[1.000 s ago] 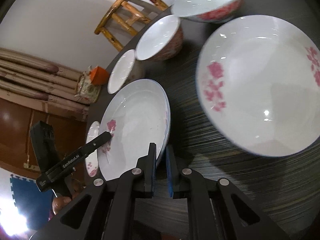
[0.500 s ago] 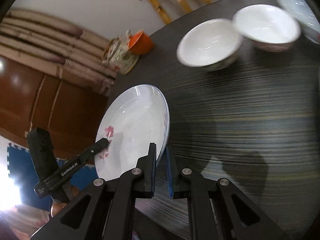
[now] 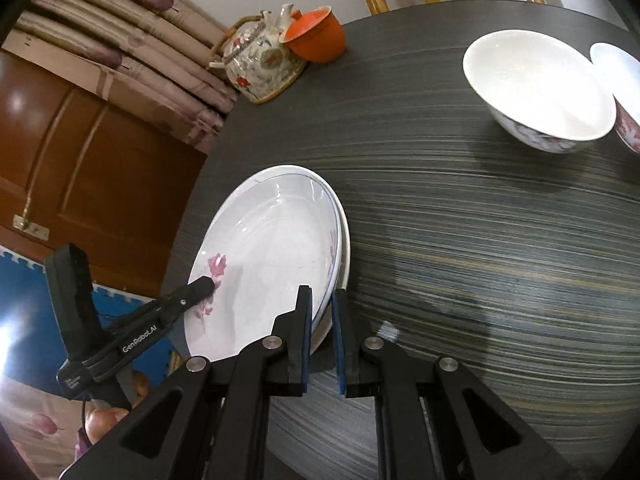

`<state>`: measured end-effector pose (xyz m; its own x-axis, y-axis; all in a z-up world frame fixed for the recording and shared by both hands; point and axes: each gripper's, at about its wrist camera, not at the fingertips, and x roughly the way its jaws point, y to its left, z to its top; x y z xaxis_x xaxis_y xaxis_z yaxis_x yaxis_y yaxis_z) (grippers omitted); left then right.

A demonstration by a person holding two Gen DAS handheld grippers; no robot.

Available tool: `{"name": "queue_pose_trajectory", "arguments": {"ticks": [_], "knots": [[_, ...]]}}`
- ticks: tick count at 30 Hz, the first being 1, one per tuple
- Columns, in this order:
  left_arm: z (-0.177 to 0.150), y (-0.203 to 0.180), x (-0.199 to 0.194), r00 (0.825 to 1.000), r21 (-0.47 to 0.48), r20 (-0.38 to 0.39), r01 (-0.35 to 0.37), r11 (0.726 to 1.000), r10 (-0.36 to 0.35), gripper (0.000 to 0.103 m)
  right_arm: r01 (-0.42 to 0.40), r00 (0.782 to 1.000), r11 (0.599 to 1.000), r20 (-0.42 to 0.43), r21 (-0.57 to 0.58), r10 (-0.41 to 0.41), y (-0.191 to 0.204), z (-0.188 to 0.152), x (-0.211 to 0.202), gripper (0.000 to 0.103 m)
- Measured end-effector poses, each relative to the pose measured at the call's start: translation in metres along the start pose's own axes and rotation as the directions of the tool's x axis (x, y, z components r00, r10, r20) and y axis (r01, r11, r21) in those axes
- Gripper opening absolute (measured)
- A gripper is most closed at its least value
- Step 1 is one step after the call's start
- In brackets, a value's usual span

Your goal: Organize plates and bowls

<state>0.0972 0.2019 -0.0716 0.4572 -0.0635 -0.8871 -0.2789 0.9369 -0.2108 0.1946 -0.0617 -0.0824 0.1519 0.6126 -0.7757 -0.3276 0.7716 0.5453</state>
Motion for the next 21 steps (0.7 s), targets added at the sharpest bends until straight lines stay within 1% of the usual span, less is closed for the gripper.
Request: {"name": "queue_pose_trajectory", "arguments": {"ticks": [2,3,4,5,6,7,9,12,14,16,18,21], "knots": [[0.002,-0.004,-0.001,1.000,0.014,0.006,-0.029,0.999,0.028,0.014,0.009,1.000,1.000,0.001,-0.002,-0.009,-0.001,-0.001,0.002,0.011],[0.003,-0.006,-0.003,0.998,0.030,0.023,-0.052,0.998,0.051,0.015,0.012,1.000,1.000,0.003,-0.003,-0.012,-0.001,-0.002,0.002,0.011],[0.004,-0.011,-0.008,0.993,0.057,0.060,-0.105,0.993,0.101,0.016,0.014,1.000,1.000,0.004,-0.004,-0.014,-0.001,-0.001,0.002,0.011],[0.004,-0.014,-0.011,0.987,0.069,0.082,-0.147,0.987,0.141,0.026,0.017,1.000,1.000,0.006,-0.005,-0.017,-0.001,-0.001,0.003,0.011],[0.005,-0.017,-0.015,0.977,0.079,0.109,-0.193,0.978,0.184,0.041,0.023,1.000,1.000,0.008,-0.008,-0.023,-0.001,0.000,0.004,0.009],[0.005,-0.018,-0.018,0.973,0.081,0.130,-0.202,0.976,0.190,0.045,0.023,1.000,1.000,0.014,-0.015,-0.023,0.001,0.000,0.004,0.009],[0.006,-0.016,-0.025,0.972,0.062,0.155,-0.185,0.981,0.174,0.045,0.042,0.999,0.999,0.022,-0.035,-0.041,0.005,0.001,0.004,0.008],[0.006,-0.013,-0.035,0.970,0.033,0.189,-0.160,0.987,0.151,0.045,0.012,1.000,0.998,0.021,-0.063,-0.011,0.012,0.002,0.004,0.008],[0.005,-0.016,-0.042,0.970,0.032,0.207,-0.140,0.990,0.130,0.045,0.016,0.999,0.995,0.040,-0.097,-0.012,0.020,0.001,0.002,0.010],[0.004,-0.022,-0.047,0.968,0.043,0.219,-0.132,0.990,0.120,0.045,0.013,0.998,0.993,0.069,-0.113,-0.005,0.022,0.000,-0.004,0.010],[0.002,-0.032,-0.048,0.973,0.071,0.214,-0.105,0.992,0.088,0.045,0.012,0.996,0.993,0.088,-0.114,-0.002,0.017,-0.004,-0.015,0.010],[-0.004,-0.058,-0.049,0.981,0.129,0.191,-0.066,0.989,0.041,0.045,-0.015,0.993,0.998,0.120,-0.066,0.023,-0.003,-0.014,-0.042,0.010]]}}
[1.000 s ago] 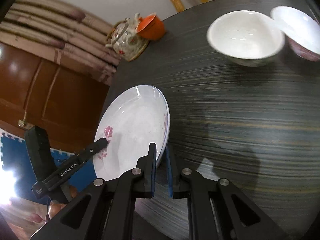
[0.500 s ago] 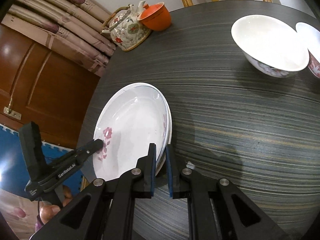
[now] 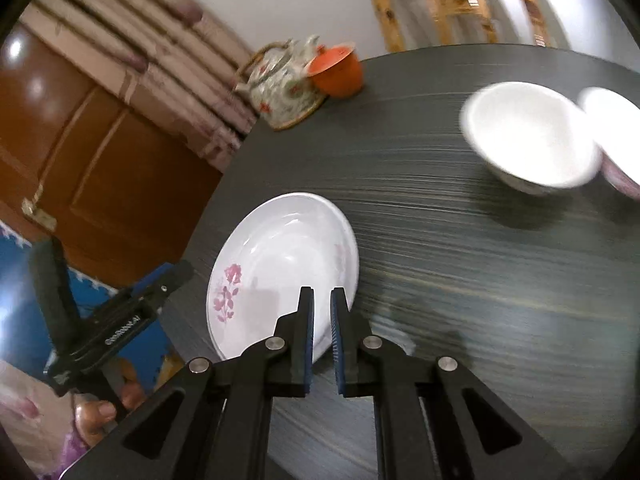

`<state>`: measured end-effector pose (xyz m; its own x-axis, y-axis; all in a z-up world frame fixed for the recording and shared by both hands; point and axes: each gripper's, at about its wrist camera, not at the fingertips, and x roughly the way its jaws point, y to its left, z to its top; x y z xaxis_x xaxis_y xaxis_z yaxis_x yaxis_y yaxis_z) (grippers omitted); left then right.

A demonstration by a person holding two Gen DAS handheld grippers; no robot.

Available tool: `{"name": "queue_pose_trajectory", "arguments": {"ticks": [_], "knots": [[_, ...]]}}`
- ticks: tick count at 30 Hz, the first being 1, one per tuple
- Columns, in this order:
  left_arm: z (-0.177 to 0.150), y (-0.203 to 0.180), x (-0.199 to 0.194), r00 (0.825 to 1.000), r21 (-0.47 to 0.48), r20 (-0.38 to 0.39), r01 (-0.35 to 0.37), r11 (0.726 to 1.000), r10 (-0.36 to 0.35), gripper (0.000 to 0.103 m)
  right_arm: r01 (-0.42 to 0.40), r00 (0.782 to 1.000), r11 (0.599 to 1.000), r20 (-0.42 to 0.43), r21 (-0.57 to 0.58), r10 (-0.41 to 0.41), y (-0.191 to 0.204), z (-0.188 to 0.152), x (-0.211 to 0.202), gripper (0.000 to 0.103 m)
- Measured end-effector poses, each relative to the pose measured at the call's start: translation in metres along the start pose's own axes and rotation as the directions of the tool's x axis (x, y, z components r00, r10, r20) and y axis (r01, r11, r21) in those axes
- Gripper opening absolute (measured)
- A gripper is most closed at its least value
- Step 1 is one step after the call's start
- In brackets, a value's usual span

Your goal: Organize plates and bowls

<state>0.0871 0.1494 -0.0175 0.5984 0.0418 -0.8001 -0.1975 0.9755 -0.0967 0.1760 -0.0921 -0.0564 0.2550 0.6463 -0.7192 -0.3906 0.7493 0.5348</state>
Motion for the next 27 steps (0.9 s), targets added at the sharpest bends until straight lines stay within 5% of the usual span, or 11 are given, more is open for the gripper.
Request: {"name": "queue_pose_trajectory", "arguments": {"ticks": [7,11,14,20,27], "knots": [[-0.015,-0.092,0.001,0.986,0.131,-0.091,0.154,0.979,-0.143,0.045,0.049,0.991,0.991,0.114,0.124,-0.063,-0.075,-0.048,-0.105,0.013],[-0.020,-0.154,0.009,0.956,0.155,-0.159,0.269,0.951,-0.245,0.045,0.115,0.969,0.959,0.184,0.257,-0.166,-0.140,-0.077,-0.177,0.027],[-0.023,-0.199,0.017,0.918,0.154,-0.228,0.364,0.919,-0.325,0.045,0.192,0.934,0.922,0.225,0.336,-0.277,-0.184,-0.095,-0.224,0.030],[-0.026,-0.277,0.033,0.870,0.176,-0.308,0.449,0.876,-0.384,0.045,0.232,0.908,0.871,0.226,0.433,-0.354,-0.249,-0.105,-0.266,0.033],[-0.025,-0.322,0.065,0.834,0.123,-0.378,0.476,0.871,-0.402,0.045,0.194,0.920,0.868,0.222,0.458,-0.323,-0.285,-0.097,-0.260,0.036]]}}
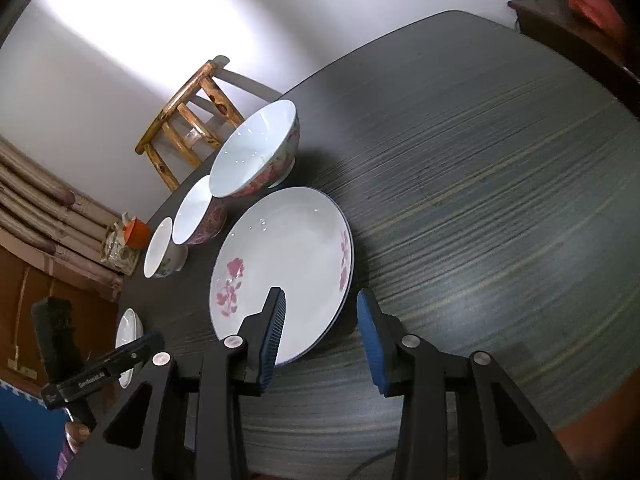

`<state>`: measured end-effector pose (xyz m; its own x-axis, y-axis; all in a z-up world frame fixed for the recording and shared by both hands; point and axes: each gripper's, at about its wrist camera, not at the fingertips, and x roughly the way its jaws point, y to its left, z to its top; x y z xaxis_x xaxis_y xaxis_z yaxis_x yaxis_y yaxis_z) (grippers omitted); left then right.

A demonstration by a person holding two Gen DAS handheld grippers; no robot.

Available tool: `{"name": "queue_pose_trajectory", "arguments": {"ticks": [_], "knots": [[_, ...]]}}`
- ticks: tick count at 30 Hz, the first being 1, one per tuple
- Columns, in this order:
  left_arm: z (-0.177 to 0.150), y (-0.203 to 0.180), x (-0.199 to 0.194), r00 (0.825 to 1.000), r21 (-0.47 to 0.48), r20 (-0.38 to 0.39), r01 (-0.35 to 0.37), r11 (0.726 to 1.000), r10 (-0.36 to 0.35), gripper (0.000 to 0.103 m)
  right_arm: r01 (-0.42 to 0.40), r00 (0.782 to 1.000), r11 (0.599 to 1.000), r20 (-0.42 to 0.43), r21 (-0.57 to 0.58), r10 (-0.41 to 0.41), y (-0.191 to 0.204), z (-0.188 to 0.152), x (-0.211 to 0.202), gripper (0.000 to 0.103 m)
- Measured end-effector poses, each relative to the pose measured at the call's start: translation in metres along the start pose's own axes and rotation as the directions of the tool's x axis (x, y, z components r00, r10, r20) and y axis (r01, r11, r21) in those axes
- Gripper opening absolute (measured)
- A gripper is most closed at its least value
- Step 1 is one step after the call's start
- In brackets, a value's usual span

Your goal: Organize plates and bowls

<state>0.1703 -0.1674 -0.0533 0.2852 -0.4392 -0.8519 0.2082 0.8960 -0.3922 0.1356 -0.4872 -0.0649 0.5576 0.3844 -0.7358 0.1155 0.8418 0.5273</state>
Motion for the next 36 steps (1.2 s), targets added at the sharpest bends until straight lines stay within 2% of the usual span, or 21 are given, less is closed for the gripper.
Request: {"name": "queue_pose_trajectory", "arguments": {"ticks": [6,9,15,18,22,26,28,31,32,34,35,36], "knots": [[0.015,-0.010,0.024,1.000,-0.001,-0.020,-0.012,1.000,0.012,0.045,-0.007,1.000,1.000,-0.021,-0.004,0.007,-0.011,0.016,0.027,0.036],[0.019,-0.012,0.034,0.999,-0.008,-0.032,-0.021,1.000,0.020,0.045,-0.038,0.999,0.999,-0.039,-0.006,0.037,-0.016,0.024,0.036,0.036],[0.020,-0.006,0.049,0.998,-0.058,-0.058,0.005,0.998,-0.009,0.045,-0.045,0.997,0.998,-0.070,-0.048,0.041,-0.014,0.032,0.052,0.036],[0.022,-0.007,0.056,0.998,-0.053,-0.066,-0.009,0.999,0.006,0.045,-0.052,0.994,0.996,-0.095,-0.075,0.045,-0.011,0.035,0.061,0.036],[0.026,-0.011,0.058,0.999,-0.039,-0.045,-0.002,0.999,0.000,0.045,-0.070,0.991,0.994,-0.124,-0.085,0.059,-0.011,0.038,0.069,0.036],[0.029,-0.017,0.063,0.999,-0.016,-0.036,0.006,1.000,-0.007,0.045,-0.069,0.988,0.991,-0.145,-0.111,0.052,-0.010,0.039,0.074,0.027],[0.030,-0.023,0.066,0.999,0.013,-0.037,0.001,1.000,0.000,0.045,-0.060,0.987,0.991,-0.154,-0.117,0.042,-0.011,0.039,0.076,0.016],[0.030,-0.032,0.071,0.999,0.054,-0.027,-0.015,0.998,0.017,0.044,-0.061,0.983,0.992,-0.178,-0.111,0.041,-0.017,0.039,0.081,0.009],[0.030,-0.035,0.072,0.999,0.068,-0.022,-0.028,0.997,0.030,0.043,-0.065,0.982,0.991,-0.186,-0.115,0.042,-0.017,0.037,0.083,0.009],[0.029,-0.035,0.072,0.997,0.085,-0.013,-0.074,0.994,0.075,0.022,-0.058,0.984,0.989,-0.176,-0.134,0.034,-0.015,0.036,0.083,0.009],[0.029,-0.031,0.071,0.997,0.080,-0.014,-0.070,0.994,0.071,0.017,-0.056,0.984,0.989,-0.175,-0.137,0.032,-0.014,0.035,0.083,0.009],[0.028,-0.028,0.072,0.999,0.050,-0.029,-0.032,0.998,0.033,0.013,-0.057,0.984,0.990,-0.174,-0.130,0.034,-0.015,0.035,0.083,0.009]]}}
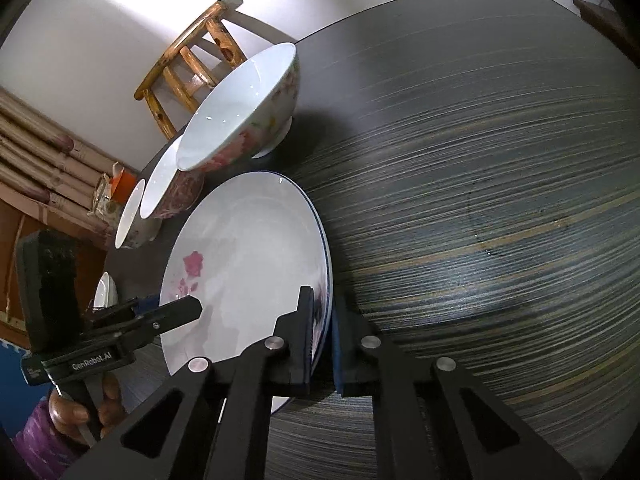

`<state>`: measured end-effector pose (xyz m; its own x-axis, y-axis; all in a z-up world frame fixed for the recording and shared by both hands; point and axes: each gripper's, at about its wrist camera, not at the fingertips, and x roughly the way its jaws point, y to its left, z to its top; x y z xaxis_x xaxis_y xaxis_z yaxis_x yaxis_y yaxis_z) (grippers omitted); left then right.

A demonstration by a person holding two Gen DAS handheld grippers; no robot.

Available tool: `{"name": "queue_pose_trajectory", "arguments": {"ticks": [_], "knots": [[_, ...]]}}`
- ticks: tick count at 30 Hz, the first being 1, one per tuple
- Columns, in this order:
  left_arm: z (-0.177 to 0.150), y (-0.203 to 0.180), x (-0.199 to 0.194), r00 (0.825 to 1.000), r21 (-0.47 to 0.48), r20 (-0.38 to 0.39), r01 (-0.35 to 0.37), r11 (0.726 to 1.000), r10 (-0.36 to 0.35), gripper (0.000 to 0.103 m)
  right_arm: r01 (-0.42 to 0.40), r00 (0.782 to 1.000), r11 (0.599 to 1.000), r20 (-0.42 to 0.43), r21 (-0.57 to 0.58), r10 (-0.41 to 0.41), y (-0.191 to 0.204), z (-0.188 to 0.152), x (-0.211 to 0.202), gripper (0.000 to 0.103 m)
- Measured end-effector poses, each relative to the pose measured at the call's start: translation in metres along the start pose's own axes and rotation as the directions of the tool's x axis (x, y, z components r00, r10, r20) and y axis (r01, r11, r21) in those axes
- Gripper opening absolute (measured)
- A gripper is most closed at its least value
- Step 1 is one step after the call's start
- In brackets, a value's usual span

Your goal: Organize plates and bowls

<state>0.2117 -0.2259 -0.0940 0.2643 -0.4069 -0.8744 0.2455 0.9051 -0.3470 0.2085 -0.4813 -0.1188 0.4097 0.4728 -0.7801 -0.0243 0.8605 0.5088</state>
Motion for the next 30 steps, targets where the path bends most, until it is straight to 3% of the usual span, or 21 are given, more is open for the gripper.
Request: {"name": "queue_pose_trajectory", "arguments": {"ticks": [2,5,13,30], "knots": [[-0.006,0.007,-0.003,1.000,-0.033,0.005,0.019,0.999,-0.019,0.013,-0.005,1.000,1.000,0.010,0.028,0.004,-0.004,-0.002,-0.003,0.009],[-0.017,0.004,-0.007,1.000,0.000,0.007,0.009,1.000,-0.009,0.013,-0.049,0.999,0.996,0.010,0.074,0.049,-0.009,-0.014,-0.007,0.008],[-0.046,0.019,-0.030,1.000,-0.022,0.003,0.001,1.000,-0.001,0.013,-0.070,0.997,0.993,-0.007,0.091,0.071,-0.001,-0.046,-0.015,0.009],[-0.101,0.094,-0.108,0.995,-0.153,0.066,-0.064,0.986,0.075,0.012,-0.148,0.984,0.989,-0.095,0.022,0.149,0.086,-0.083,0.013,0.009]]}}
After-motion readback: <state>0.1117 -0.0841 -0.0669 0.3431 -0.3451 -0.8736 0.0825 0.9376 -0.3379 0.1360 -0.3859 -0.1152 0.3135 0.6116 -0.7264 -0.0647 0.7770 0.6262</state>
